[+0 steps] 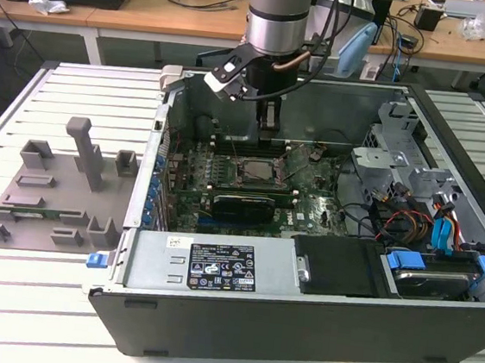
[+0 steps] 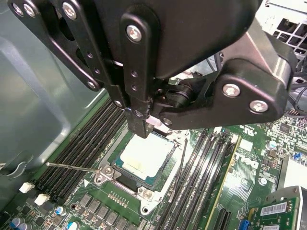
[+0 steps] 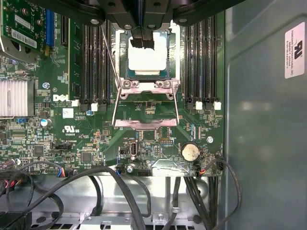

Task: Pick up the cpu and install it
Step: 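Close the cpu cover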

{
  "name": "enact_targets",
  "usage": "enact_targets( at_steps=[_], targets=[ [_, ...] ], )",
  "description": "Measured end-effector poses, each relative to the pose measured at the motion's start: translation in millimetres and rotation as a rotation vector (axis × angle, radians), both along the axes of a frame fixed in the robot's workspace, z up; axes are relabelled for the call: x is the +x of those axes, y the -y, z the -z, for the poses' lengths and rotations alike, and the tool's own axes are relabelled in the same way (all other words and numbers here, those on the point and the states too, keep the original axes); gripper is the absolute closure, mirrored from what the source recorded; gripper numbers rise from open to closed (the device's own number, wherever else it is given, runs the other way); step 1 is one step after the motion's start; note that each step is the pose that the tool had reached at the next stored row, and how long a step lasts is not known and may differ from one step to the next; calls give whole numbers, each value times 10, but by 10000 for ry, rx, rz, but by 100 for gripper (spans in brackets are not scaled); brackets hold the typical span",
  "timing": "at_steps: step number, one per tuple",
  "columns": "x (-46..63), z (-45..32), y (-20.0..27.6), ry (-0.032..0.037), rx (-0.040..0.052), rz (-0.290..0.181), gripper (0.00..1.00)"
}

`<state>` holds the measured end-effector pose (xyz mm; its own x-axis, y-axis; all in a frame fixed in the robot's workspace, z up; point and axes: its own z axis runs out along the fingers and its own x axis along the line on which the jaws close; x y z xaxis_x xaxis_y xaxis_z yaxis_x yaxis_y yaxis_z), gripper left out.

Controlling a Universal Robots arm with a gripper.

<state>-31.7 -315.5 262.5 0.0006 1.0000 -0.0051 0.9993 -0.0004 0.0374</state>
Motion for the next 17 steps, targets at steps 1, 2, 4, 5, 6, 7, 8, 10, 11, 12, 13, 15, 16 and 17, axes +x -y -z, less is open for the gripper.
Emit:
enact_targets(
  at_steps=[1,2,4,5,6,7,8,10,11,12,13,15,16,17],
  targets=[
    [0,0,0,0,0,0,89],
    [0,-1,0,0,-1,0,89],
    [0,-2,0,0,0,0,89],
    [0,-2,0,-1,-2,0,89],
    [0,-4,0,-1,-2,-1,89],
    [0,-12,0,-2,-5,0,89],
    [0,-20,0,-1,-2,0,89],
    [0,-55,0,0,-1,0,89],
    [0,-85,0,0,-1,0,89],
    [0,-110,-1,0,0,1,89],
    [0,-147,-1,1,0,0,89],
    [0,-241,0,0,0,0,89],
    [0,-278,0,0,-1,0,89],
    [0,-287,-1,1,1,0,89]
  ],
)
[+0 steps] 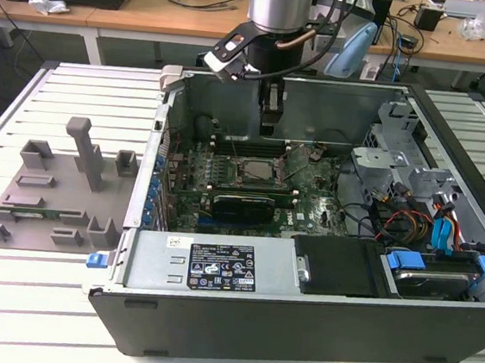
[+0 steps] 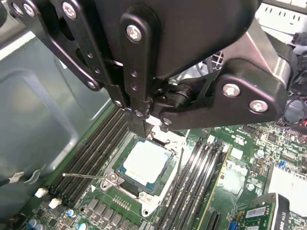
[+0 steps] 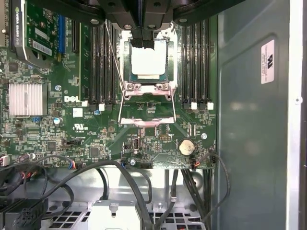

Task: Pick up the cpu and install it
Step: 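Close the cpu cover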

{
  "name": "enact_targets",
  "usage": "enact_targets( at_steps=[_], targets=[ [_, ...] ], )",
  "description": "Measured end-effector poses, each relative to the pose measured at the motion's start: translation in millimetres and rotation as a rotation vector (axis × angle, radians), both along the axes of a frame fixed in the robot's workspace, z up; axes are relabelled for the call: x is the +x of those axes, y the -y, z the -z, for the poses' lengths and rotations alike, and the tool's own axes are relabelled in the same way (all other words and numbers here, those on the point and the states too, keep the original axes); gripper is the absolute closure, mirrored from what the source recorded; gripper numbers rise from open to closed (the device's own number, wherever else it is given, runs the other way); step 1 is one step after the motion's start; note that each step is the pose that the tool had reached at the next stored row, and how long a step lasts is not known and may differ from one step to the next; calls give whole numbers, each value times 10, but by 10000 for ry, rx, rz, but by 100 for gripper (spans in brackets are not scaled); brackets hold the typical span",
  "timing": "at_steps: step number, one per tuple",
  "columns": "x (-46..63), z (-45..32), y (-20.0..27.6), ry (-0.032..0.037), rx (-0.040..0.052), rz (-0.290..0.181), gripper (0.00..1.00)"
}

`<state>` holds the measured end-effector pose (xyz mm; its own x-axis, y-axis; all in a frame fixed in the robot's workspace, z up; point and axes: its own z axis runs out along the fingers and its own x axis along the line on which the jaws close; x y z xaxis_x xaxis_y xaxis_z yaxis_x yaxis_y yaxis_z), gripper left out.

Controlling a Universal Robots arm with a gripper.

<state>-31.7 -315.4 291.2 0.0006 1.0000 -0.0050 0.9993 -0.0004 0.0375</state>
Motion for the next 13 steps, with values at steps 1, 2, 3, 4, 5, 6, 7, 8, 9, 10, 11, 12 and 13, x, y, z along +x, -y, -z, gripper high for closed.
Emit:
enact_targets(
  at_steps=[1,2,3,4,5,6,7,8,9,10,11,12,13],
  targets=[
    [0,-1,0,1,2,0,89],
    [0,-3,0,-1,-2,0,89],
    [6,-4,0,-2,-2,-3,89],
    [15,-4,0,-2,-3,-2,89],
    [31,-4,0,-3,-4,0,89],
    [54,-4,0,-3,-3,1,89],
    [77,-3,0,-2,-2,0,89],
    [121,-3,0,-2,-2,-1,89],
    [157,-3,0,-2,-1,1,89],
    [187,-3,0,-1,-1,0,89],
    [222,-3,0,-1,-1,-1,89],
    [267,-3,0,-1,-1,1,89],
    [322,-3,0,-1,-1,-1,89]
  ],
)
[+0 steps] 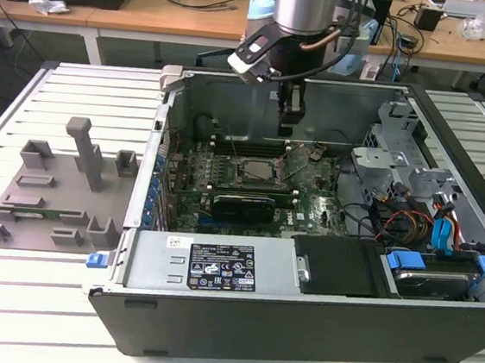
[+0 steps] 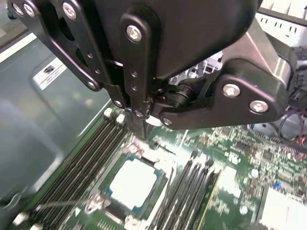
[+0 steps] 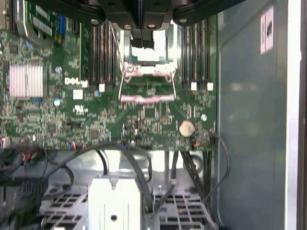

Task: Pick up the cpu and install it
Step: 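Close the cpu cover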

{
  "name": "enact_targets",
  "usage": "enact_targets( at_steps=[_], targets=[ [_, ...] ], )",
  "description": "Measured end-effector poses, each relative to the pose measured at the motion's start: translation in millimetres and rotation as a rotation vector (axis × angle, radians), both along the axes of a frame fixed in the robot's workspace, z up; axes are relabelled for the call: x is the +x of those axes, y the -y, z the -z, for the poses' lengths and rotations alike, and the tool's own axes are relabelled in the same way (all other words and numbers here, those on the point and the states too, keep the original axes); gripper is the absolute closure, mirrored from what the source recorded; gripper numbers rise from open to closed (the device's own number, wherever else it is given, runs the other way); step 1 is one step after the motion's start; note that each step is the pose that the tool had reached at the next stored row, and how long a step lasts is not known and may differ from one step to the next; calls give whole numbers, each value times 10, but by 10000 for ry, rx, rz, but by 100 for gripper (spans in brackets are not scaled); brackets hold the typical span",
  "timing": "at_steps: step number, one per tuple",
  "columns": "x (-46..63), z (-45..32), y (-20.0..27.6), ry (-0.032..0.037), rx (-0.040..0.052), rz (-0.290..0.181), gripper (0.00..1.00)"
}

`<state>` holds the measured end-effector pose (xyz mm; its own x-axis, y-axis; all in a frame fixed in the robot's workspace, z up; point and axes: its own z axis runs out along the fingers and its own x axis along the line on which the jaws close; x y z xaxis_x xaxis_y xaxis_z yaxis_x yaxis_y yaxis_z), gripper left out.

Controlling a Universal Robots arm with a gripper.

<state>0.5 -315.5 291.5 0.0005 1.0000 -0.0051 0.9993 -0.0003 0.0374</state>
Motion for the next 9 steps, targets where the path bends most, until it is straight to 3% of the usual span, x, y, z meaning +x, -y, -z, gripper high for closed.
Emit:
enact_targets(
  at_steps=[9],
  targets=[
    [425,21,0,-1,-2,2,89]
  ],
)
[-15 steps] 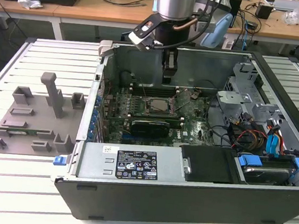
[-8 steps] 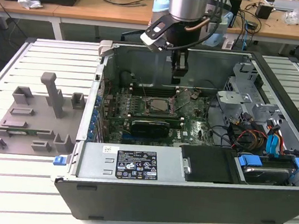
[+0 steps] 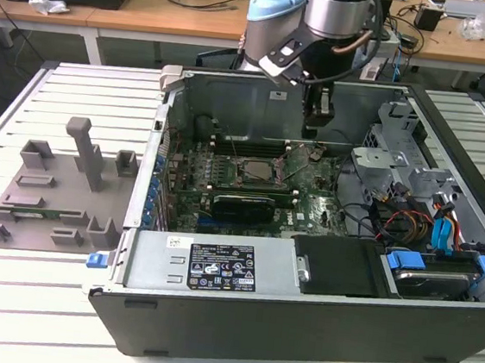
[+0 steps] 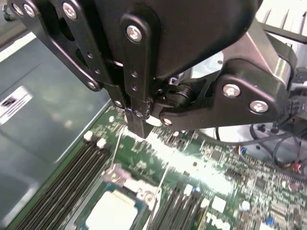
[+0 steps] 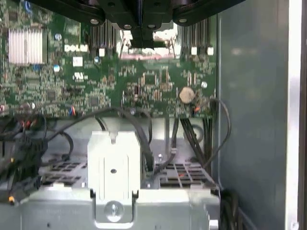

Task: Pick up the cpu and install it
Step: 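Close the cpu cover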

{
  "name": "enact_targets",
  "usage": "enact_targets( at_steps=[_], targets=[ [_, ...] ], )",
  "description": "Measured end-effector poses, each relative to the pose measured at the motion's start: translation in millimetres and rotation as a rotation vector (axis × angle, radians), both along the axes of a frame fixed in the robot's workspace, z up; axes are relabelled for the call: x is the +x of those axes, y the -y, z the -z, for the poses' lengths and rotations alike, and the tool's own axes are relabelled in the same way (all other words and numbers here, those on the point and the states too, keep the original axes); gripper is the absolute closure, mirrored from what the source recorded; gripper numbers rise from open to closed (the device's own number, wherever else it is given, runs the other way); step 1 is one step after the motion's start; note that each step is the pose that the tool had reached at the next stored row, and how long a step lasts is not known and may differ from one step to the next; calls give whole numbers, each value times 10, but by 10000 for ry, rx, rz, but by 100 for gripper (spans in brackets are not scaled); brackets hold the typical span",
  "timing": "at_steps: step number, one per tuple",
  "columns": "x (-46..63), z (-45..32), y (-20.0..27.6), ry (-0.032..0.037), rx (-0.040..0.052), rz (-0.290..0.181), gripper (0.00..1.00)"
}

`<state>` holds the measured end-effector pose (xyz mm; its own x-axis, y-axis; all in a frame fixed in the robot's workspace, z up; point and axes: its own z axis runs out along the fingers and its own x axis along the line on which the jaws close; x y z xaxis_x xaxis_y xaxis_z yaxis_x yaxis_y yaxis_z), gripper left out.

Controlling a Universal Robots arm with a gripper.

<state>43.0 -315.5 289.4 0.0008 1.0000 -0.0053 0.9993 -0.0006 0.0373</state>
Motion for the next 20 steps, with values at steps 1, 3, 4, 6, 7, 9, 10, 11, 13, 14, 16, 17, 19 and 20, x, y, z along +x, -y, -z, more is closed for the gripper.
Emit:
enact_targets(
  at_steps=[1,3,4,6,7,9,10,11,13,14,16,17,19,20],
  targets=[
    [37,15,0,0,1,-2,89],
    [82,50,-1,-1,2,-1,89],
    [117,83,0,-1,1,-2,89],
    [160,133,0,-1,1,-2,89],
    [180,160,-1,-2,3,-1,89],
    [196,204,-1,-3,2,-2,89],
    [201,221,-1,-3,3,-2,89],
    [206,242,0,-3,2,-2,89],
    [213,298,0,-7,1,-1,89],
    [213,320,0,-10,1,0,89],
    [214,387,0,-22,2,-1,89],
    [214,423,0,-35,1,-2,89],
    [214,468,0,-53,0,-1,89],
    [214,467,0,-54,-1,-1,89]
  ],
)
